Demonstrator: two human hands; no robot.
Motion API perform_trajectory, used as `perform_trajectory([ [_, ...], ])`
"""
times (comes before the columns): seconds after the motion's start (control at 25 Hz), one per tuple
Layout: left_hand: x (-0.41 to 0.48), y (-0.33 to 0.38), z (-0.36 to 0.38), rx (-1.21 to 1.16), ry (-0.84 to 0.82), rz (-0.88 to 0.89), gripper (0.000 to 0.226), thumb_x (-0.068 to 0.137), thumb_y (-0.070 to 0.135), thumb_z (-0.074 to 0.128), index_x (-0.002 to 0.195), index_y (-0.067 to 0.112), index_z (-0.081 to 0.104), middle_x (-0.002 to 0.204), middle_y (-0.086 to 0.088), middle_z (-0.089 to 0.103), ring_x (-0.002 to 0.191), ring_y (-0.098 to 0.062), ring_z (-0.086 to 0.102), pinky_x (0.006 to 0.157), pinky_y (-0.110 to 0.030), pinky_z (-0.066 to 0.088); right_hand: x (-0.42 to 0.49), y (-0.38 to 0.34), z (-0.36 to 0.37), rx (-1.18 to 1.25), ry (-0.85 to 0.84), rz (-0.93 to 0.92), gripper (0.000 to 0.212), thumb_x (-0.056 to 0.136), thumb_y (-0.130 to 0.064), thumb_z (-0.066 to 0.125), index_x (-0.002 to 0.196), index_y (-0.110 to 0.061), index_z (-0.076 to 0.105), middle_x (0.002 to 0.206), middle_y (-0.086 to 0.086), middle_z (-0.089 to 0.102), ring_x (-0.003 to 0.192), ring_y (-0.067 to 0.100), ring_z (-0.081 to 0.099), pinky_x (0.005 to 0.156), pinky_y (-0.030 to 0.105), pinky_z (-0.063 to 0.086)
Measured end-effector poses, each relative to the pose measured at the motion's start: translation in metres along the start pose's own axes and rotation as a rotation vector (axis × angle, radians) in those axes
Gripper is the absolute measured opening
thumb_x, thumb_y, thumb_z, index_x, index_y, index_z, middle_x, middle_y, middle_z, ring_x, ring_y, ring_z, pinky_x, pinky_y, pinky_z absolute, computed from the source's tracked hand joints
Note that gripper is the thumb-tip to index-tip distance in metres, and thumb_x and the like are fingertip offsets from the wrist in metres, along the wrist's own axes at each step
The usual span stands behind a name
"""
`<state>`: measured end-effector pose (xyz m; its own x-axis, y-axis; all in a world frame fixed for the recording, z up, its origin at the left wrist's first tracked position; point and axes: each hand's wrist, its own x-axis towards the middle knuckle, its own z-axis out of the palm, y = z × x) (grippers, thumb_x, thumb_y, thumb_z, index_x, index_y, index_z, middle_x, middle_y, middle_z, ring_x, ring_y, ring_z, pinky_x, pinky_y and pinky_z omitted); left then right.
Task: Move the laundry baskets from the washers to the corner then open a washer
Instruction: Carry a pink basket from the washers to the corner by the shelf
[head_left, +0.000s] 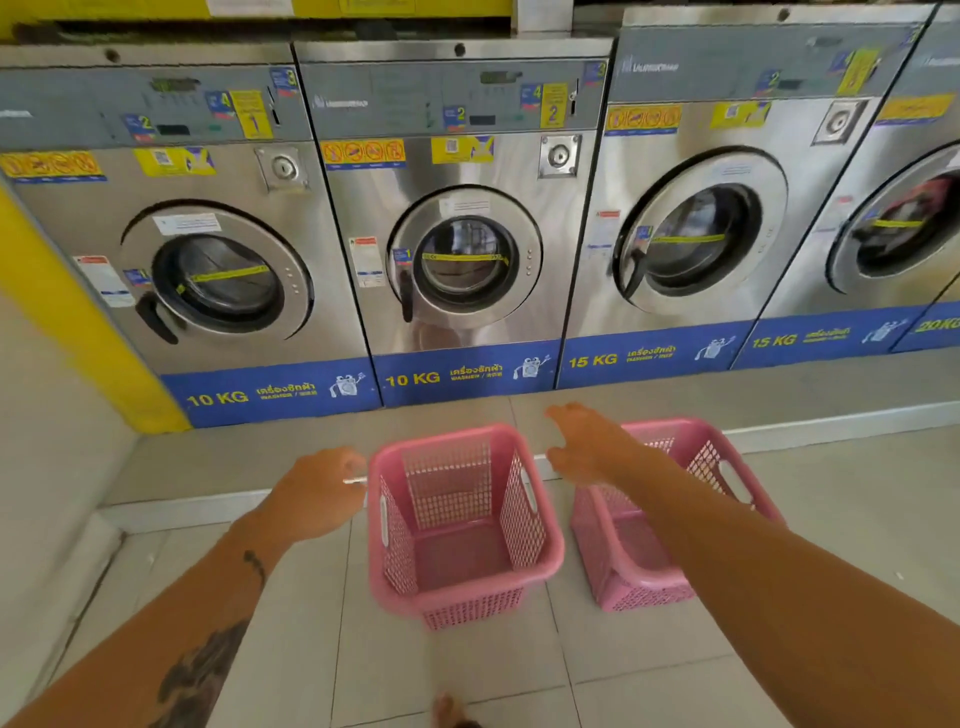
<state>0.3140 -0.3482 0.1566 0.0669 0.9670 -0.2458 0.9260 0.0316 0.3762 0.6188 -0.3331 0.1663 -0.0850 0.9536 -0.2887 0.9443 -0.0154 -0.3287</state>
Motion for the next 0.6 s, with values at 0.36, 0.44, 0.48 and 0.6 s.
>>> perform_trajectory([
  [0.36,0.177,-0.04,0.095,0.033,-0.123,-0.142,0.064,0.074,0.04,0.065,0.134,0.029,0.045,0.134,-0.002,0.055,0.122,-0.029,0.053,0.092,-0.043,0.046,0.164,0.044,0.06,-0.194,-0.167,0.015,0.061,0.09,-0.018,0.052,0.146,-0.005,0.032,0.151,0.013,0.037,0.138,0.031,0.037,0.117,0.057,0.019],
  [0.44,0.212,-0.053,0.131,0.115,-0.101,-0.137,0.077,0.073,0.032,0.063,0.144,0.029,0.033,0.149,-0.005,0.041,0.137,-0.031,0.039,0.106,-0.051,0.039,0.208,0.062,0.092,-0.206,-0.176,0.029,0.071,0.085,-0.022,0.056,0.149,-0.01,0.029,0.154,0.013,0.035,0.141,0.032,0.033,0.117,0.061,0.017],
  [0.48,0.231,-0.064,0.153,0.159,-0.088,-0.142,0.081,0.074,0.025,0.062,0.148,0.026,0.029,0.155,-0.007,0.032,0.143,-0.032,0.028,0.113,-0.051,0.031,0.231,0.072,0.116,-0.185,-0.188,0.044,0.075,0.081,-0.022,0.058,0.149,-0.012,0.027,0.154,0.014,0.035,0.142,0.034,0.032,0.116,0.062,0.018],
  [0.6,0.275,-0.101,0.224,0.257,-0.086,-0.225,0.091,0.075,0.02,0.064,0.153,0.022,0.019,0.163,-0.01,0.01,0.15,-0.034,0.006,0.12,-0.053,0.015,0.29,0.103,0.202,-0.115,-0.217,0.067,0.083,0.074,-0.012,0.063,0.148,-0.012,0.025,0.144,0.013,0.038,0.134,0.037,0.038,0.11,0.057,0.033],
])
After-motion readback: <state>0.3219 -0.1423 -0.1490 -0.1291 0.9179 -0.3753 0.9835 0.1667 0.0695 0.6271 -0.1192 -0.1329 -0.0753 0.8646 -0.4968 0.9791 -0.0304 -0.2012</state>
